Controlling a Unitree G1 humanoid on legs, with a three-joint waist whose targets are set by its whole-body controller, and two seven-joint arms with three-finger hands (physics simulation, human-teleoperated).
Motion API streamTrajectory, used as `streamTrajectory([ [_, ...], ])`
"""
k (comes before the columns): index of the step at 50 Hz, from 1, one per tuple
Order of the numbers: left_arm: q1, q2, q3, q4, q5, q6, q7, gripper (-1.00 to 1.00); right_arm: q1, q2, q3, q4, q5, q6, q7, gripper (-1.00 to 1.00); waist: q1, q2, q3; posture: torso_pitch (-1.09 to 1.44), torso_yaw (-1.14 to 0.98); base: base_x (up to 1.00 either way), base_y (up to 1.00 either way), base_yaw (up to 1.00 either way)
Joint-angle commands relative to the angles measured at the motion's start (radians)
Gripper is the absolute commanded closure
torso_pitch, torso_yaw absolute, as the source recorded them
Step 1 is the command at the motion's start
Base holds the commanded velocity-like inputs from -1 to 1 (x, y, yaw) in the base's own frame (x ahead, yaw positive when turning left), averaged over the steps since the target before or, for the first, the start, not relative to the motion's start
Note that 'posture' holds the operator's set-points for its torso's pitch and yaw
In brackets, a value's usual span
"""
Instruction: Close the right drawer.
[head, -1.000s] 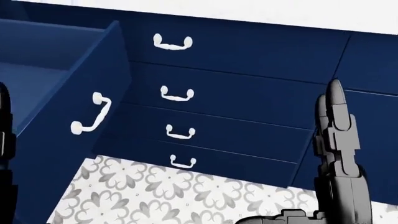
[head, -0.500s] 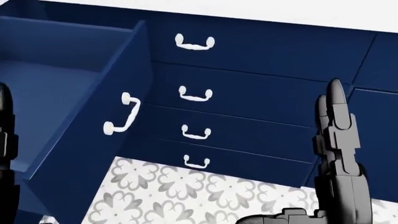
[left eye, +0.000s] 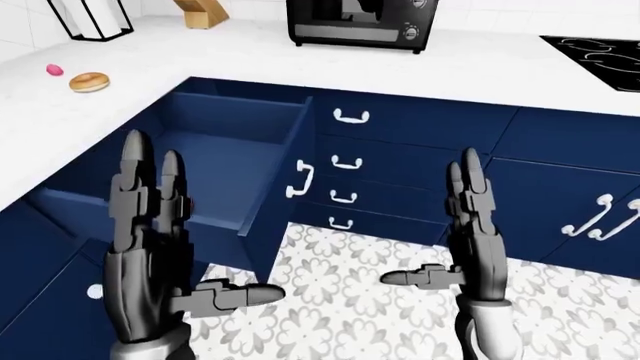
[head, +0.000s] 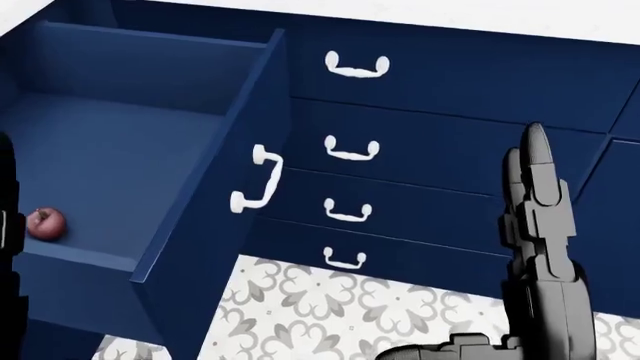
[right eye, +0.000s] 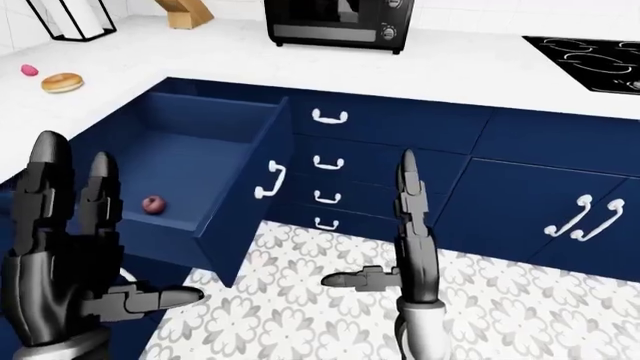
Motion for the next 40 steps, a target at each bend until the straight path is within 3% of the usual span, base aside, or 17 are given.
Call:
streamTrajectory([
  [1,-0.010,0.006,0.008,-0.040,-0.001,-0.022,0.002,-1.00,-0.012,0.003,0.006,-0.041,0.002,-0.022,-0.004,-1.00,0.006,-0.015,-0.014,0.00,0.00,0.00,0.27,0.00],
  [4,-0.010,0.006,0.006,-0.037,0.001,-0.024,0.001,-1.00,-0.014,0.003,0.006,-0.040,0.001,-0.021,-0.004,-1.00,0.005,-0.007,-0.025,0.00,0.00,0.00,0.27,0.00],
  [7,-0.010,0.006,0.005,-0.037,0.001,-0.024,0.002,-1.00,-0.022,0.002,0.004,-0.033,0.001,-0.018,-0.006,-1.00,0.005,0.025,-0.010,0.00,0.00,0.00,0.27,0.00],
  [9,-0.010,0.007,0.004,-0.037,0.003,-0.024,0.002,-1.00,-0.025,0.002,0.006,-0.026,-0.001,-0.019,-0.007,-1.00,0.003,0.059,-0.008,0.00,0.00,0.00,0.26,0.00],
  [11,-0.010,0.007,0.001,-0.031,0.007,-0.028,0.002,-1.00,-0.033,0.001,0.006,-0.011,-0.008,-0.026,-0.011,-1.00,0.004,0.126,-0.026,0.00,0.00,0.00,0.27,0.00],
  [12,-0.011,0.007,0.003,-0.032,0.005,-0.026,0.002,-1.00,-0.034,0.001,0.006,-0.009,-0.009,-0.025,-0.013,-1.00,0.002,0.132,-0.040,0.00,0.00,0.00,0.27,0.00],
  [14,-0.011,0.007,0.003,-0.031,0.004,-0.027,0.002,-1.00,-0.034,0.001,0.007,-0.003,-0.009,-0.029,-0.014,-1.00,0.013,0.106,-0.009,0.00,0.00,0.00,0.27,0.00],
  [23,-0.012,0.008,0.004,-0.037,0.004,-0.021,0.003,-1.00,-0.023,0.003,0.012,-0.004,-0.012,-0.036,-0.018,-1.00,0.012,0.018,-0.009,0.00,0.00,0.00,0.26,0.00],
  [26,-0.012,0.008,0.003,-0.042,0.004,-0.015,0.003,-1.00,-0.023,0.002,0.011,-0.004,-0.011,-0.036,-0.018,-1.00,0.009,-0.034,-0.016,0.00,0.00,0.00,0.27,0.00],
  [27,-0.012,0.008,0.004,-0.044,0.005,-0.014,0.004,-1.00,-0.027,0.001,0.010,-0.002,-0.012,-0.034,-0.018,-1.00,-0.004,0.004,-0.011,0.00,0.00,0.00,0.27,0.00],
  [28,-0.012,0.008,0.003,-0.045,0.005,-0.013,0.003,-1.00,-0.028,0.001,0.010,-0.002,-0.012,-0.034,-0.018,-1.00,0.006,-0.014,-0.013,0.00,0.00,0.00,0.27,0.00],
  [30,-0.013,0.008,0.004,-0.045,0.004,-0.011,0.003,-1.00,-0.024,0.001,0.011,-0.005,-0.011,-0.036,-0.018,-1.00,0.003,-0.012,-0.023,0.00,0.00,0.00,0.27,0.00],
  [34,-0.012,0.007,0.005,-0.039,0.004,-0.018,0.002,-1.00,-0.003,0.005,0.019,-0.034,-0.022,-0.041,-0.017,-1.00,0.006,0.026,-0.009,0.00,0.00,0.00,0.26,0.00],
  [37,-0.013,0.007,0.006,-0.034,0.003,-0.021,0.001,-1.00,0.019,0.006,0.029,-0.074,-0.022,-0.042,-0.010,-1.00,0.002,0.090,-0.011,0.00,0.00,0.00,0.24,0.00],
  [38,-0.013,0.007,0.006,-0.035,0.004,-0.021,0.002,-1.00,0.023,0.008,0.030,-0.086,-0.027,-0.036,-0.011,-1.00,0.005,0.135,-0.026,0.00,0.00,0.00,0.25,0.00],
  [39,-0.014,0.007,0.006,-0.036,0.004,-0.020,0.002,-1.00,0.030,0.008,0.032,-0.098,-0.025,-0.037,-0.009,-1.00,0.010,0.125,-0.031,0.00,0.00,0.00,0.24,0.00],
  [40,-0.015,0.008,0.006,-0.039,0.003,-0.014,0.003,-1.00,0.035,0.009,0.033,-0.106,-0.032,-0.040,-0.012,-1.00,0.016,0.109,-0.013,0.00,0.00,0.00,0.25,0.00],
])
